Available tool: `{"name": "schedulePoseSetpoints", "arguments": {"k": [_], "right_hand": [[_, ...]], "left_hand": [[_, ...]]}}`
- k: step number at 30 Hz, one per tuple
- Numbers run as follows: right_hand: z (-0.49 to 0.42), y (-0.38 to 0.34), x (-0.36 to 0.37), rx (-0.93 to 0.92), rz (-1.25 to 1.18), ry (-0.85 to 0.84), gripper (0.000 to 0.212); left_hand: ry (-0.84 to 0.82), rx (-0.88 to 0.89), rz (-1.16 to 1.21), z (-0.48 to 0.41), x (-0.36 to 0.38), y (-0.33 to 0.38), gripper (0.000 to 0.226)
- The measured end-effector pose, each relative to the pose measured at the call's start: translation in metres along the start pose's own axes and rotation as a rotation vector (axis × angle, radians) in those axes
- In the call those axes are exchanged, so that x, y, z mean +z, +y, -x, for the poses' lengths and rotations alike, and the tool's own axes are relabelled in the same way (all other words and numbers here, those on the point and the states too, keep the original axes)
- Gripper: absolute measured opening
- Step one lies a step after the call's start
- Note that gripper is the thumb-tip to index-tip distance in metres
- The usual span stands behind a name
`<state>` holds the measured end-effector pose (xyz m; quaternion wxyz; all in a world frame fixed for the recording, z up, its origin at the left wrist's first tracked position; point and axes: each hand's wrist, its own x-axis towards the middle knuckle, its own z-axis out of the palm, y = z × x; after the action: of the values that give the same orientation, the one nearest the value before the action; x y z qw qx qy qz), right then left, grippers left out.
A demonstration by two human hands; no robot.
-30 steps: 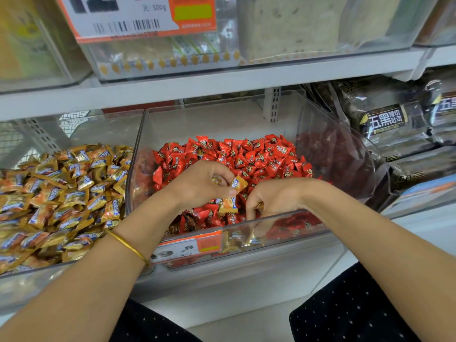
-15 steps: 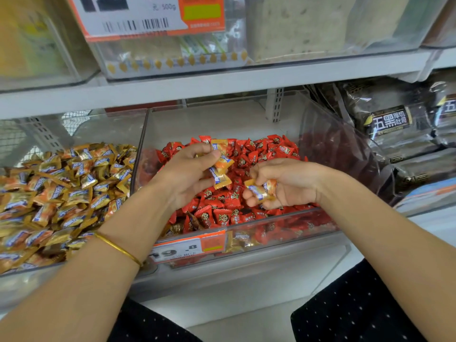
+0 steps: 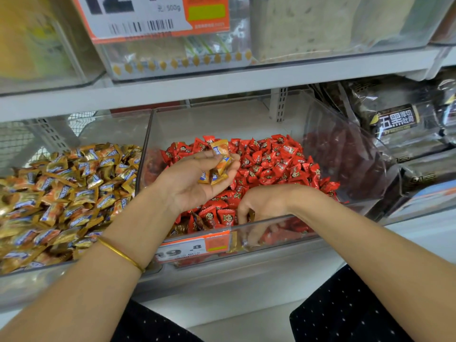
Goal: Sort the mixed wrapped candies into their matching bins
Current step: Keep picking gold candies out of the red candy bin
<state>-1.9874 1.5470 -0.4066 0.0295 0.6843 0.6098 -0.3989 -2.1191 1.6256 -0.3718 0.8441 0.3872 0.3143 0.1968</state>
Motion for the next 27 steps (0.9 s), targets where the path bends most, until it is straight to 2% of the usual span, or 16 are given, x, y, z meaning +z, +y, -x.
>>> {"name": "schedulePoseSetpoints", "arguments": {"k": [3,5,8,11,13,14,16,18,19,21,23,25,27], "right_hand": [[0.0,0.002,0.001,0.004,-0.01,0.011,0.02],[0.003,0.005,-0.001,0.009,-0.05,0.057,0.015],[0.009,0.012,-0.006,0.002,-0.224,0.206,0.008],[0.019,0.018,-0.013,0.014,-0.425,0.291,0.017],[0.024,0.022,-0.016,0.0,-0.436,0.233,0.03],[0.025,0.022,-0.016,-0.013,-0.408,0.194,0.026],[0.023,0.02,-0.012,-0.033,-0.322,0.107,0.002],[0.017,0.021,-0.009,-0.075,-0.218,0.059,0.019],[0.015,0.02,-0.008,-0.088,-0.193,0.047,0.019],[0.015,0.017,-0.008,-0.11,-0.137,-0.013,0.011],[0.014,0.018,-0.008,-0.114,-0.075,-0.082,0.024],[0.012,0.019,-0.008,-0.128,-0.005,-0.108,0.029],[0.009,0.021,-0.008,-0.122,0.054,-0.108,0.029]], "left_hand": [[-0.006,-0.01,-0.017,0.001,-0.001,-0.001,0.018],[-0.011,-0.003,-0.019,0.0,-0.002,-0.002,0.026],[0.016,-0.003,0.007,0.0,-0.001,-0.002,0.034],[0.095,-0.023,0.073,0.004,0.003,-0.002,0.023],[0.097,-0.044,0.101,0.005,0.005,-0.001,0.016],[0.088,-0.054,0.121,0.005,0.005,-0.001,0.013],[0.053,-0.082,0.151,0.004,0.004,0.001,0.004],[0.011,-0.098,0.107,0.004,0.003,0.001,0.016],[-0.003,-0.088,0.022,0.003,0.001,0.002,0.019],[-0.028,-0.028,-0.316,0.001,-0.003,0.001,0.015],[-0.056,0.046,-0.775,0.001,-0.006,0.001,0.012],[-0.148,0.084,-1.155,0.001,-0.008,0.001,0.008],[-0.281,0.051,-1.43,0.001,-0.009,-0.001,0.009]]}}
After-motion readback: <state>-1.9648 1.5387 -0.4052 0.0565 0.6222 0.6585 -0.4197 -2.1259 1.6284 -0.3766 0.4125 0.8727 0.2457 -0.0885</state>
